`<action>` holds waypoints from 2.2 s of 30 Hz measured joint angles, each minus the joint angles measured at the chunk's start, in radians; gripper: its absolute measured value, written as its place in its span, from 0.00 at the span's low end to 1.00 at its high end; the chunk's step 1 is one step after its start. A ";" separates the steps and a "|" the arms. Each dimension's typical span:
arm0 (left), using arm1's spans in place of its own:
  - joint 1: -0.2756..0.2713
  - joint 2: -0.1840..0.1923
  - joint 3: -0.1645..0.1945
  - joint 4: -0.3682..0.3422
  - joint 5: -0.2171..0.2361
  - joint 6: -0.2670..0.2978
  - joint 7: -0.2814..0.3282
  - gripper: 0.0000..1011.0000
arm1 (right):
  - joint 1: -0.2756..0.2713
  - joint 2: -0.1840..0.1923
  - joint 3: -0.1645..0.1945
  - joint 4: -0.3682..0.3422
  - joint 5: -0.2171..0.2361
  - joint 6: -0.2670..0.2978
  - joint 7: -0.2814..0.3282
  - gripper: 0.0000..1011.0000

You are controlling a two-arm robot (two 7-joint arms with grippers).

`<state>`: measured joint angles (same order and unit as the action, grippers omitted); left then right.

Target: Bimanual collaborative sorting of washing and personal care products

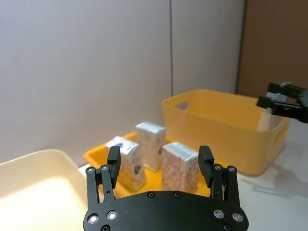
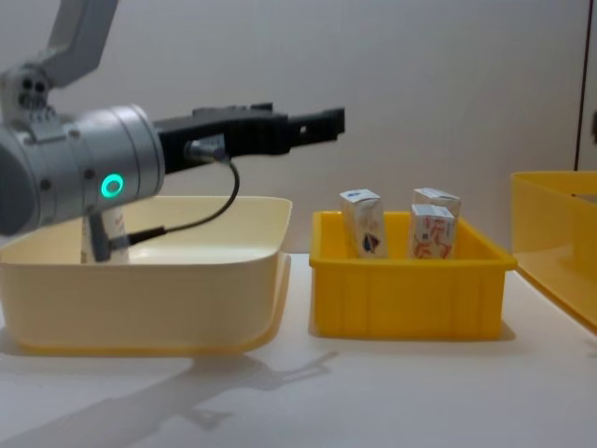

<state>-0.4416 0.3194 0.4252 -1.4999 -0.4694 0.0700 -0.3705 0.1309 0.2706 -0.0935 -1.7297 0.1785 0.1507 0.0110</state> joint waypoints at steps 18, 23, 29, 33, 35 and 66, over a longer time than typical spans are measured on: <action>0.132 0.040 0.019 -0.082 0.173 -0.036 0.231 0.99 | -0.138 0.063 -0.126 -0.036 0.103 -0.110 0.053 0.99; 0.165 0.051 0.024 -0.102 0.216 -0.045 0.289 0.99 | -0.145 0.067 -0.132 -0.038 0.109 -0.116 0.056 0.99; 0.195 0.060 0.029 -0.121 0.256 -0.054 0.343 0.99 | -0.145 0.067 -0.133 -0.038 0.109 -0.117 0.056 0.99; 0.203 0.062 0.030 -0.126 0.266 -0.056 0.356 0.99 | -0.146 0.067 -0.132 -0.038 0.109 -0.117 0.056 0.99; 0.204 0.063 0.030 -0.126 0.268 -0.057 0.359 0.99 | -0.146 0.067 -0.132 -0.038 0.109 -0.117 0.056 0.99; 0.205 0.063 0.029 -0.126 0.269 -0.057 0.360 0.99 | -0.146 0.067 -0.132 -0.037 0.109 -0.117 0.056 0.99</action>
<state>-0.2371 0.3822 0.4541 -1.6262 -0.2003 0.0134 -0.0109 -0.0146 0.3375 -0.2258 -1.7667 0.2874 0.0340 0.0668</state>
